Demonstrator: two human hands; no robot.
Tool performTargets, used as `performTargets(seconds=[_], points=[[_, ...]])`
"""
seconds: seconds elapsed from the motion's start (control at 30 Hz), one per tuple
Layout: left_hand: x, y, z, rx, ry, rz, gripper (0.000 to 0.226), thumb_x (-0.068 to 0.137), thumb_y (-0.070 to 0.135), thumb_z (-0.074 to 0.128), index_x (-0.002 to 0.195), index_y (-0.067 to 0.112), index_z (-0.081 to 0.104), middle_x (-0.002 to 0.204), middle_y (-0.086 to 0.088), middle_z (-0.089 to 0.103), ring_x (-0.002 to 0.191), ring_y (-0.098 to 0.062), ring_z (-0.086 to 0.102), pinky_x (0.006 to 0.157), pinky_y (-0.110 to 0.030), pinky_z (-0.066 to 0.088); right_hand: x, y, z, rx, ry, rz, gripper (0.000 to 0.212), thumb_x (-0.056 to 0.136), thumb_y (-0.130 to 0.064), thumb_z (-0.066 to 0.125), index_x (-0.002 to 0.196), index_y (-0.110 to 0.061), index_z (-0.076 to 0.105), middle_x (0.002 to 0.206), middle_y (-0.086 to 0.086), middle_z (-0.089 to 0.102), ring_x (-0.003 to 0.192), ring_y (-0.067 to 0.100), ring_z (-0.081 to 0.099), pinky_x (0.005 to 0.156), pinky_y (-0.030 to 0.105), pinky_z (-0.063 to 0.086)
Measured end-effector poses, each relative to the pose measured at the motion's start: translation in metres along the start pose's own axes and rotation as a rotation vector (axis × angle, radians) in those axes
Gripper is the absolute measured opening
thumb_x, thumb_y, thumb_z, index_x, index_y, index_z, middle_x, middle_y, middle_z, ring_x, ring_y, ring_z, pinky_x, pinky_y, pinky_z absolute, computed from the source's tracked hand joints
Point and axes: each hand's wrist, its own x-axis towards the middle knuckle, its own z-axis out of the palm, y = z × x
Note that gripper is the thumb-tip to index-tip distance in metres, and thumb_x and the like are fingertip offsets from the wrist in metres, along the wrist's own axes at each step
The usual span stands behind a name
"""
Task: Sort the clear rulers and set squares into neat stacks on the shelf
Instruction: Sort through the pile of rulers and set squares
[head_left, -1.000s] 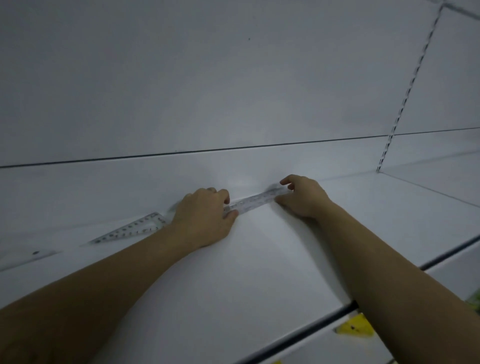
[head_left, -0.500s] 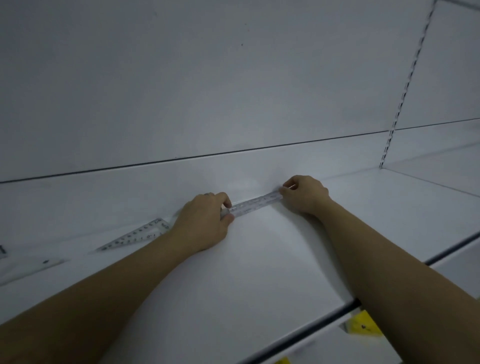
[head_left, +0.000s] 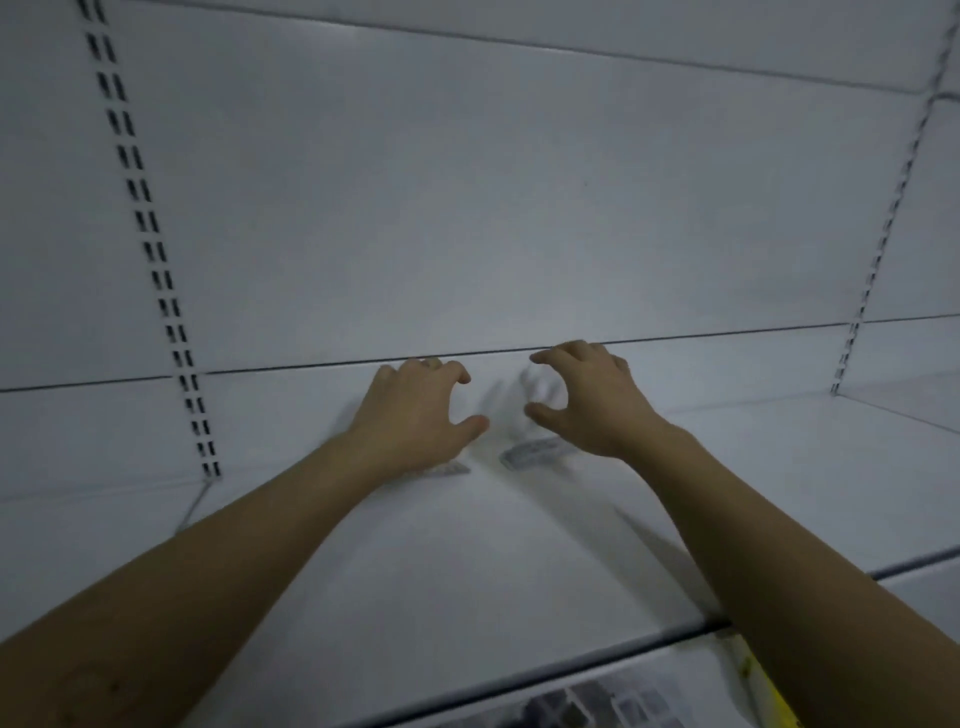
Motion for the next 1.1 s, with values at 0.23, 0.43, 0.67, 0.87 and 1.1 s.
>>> performTargets(seconds=[0.23,0.43,0.67,0.87,1.1], points=[[-0.074,-0.097,-0.074,0.074,0.044,-0.123,0.063,0.084,0.065,0.048,0.136,0.028,0.043,0.133,0.004,0.052,0.123,-0.018,0.044,0.104,-0.038,0.03,0.018,-0.139,-0.021,0.028,-0.002,-0.219,0.068,0.085,-0.052,0.061,0.144,-0.03,0.035,0.149,0.001,0.037,0.135,0.022,0.032,0.114,0.041,0.023],[-0.172,-0.203,-0.127,0.14,0.039,-0.306,0.065,0.083,0.068,0.048,0.135,0.03,0.044,0.135,0.004,0.05,0.126,-0.018,0.041,0.104,-0.039,0.028,0.025,-0.281,0.001,0.07,-0.095,-0.389,0.072,0.084,-0.054,0.06,0.146,-0.031,0.032,0.148,0.003,0.037,0.134,0.023,0.034,0.111,0.041,0.027],[-0.292,-0.316,-0.174,0.245,-0.026,-0.539,0.063,0.083,0.068,0.047,0.134,0.032,0.043,0.134,0.004,0.05,0.125,-0.018,0.041,0.101,-0.041,0.027,0.014,-0.44,0.048,0.134,-0.305,-0.568,0.072,0.086,-0.053,0.06,0.146,-0.03,0.03,0.15,0.004,0.033,0.134,0.026,0.036,0.11,0.043,0.033],[-0.372,-0.387,-0.201,0.258,-0.095,-0.695,0.072,0.076,0.073,0.042,0.136,0.033,0.042,0.138,0.004,0.048,0.127,-0.02,0.04,0.104,-0.042,0.027,0.005,-0.548,0.082,0.127,-0.478,-0.67,0.067,0.088,-0.05,0.059,0.145,-0.024,0.035,0.142,0.008,0.04,0.126,0.028,0.044,0.103,0.038,0.038],[-0.42,-0.434,-0.202,0.259,-0.112,-0.752,0.074,0.076,0.077,0.034,0.14,0.038,0.038,0.146,0.005,0.041,0.134,-0.021,0.034,0.108,-0.045,0.026,-0.002,-0.621,0.12,0.085,-0.534,-0.687,0.06,0.091,-0.052,0.052,0.143,-0.025,0.037,0.141,0.01,0.042,0.125,0.031,0.046,0.105,0.044,0.038]])
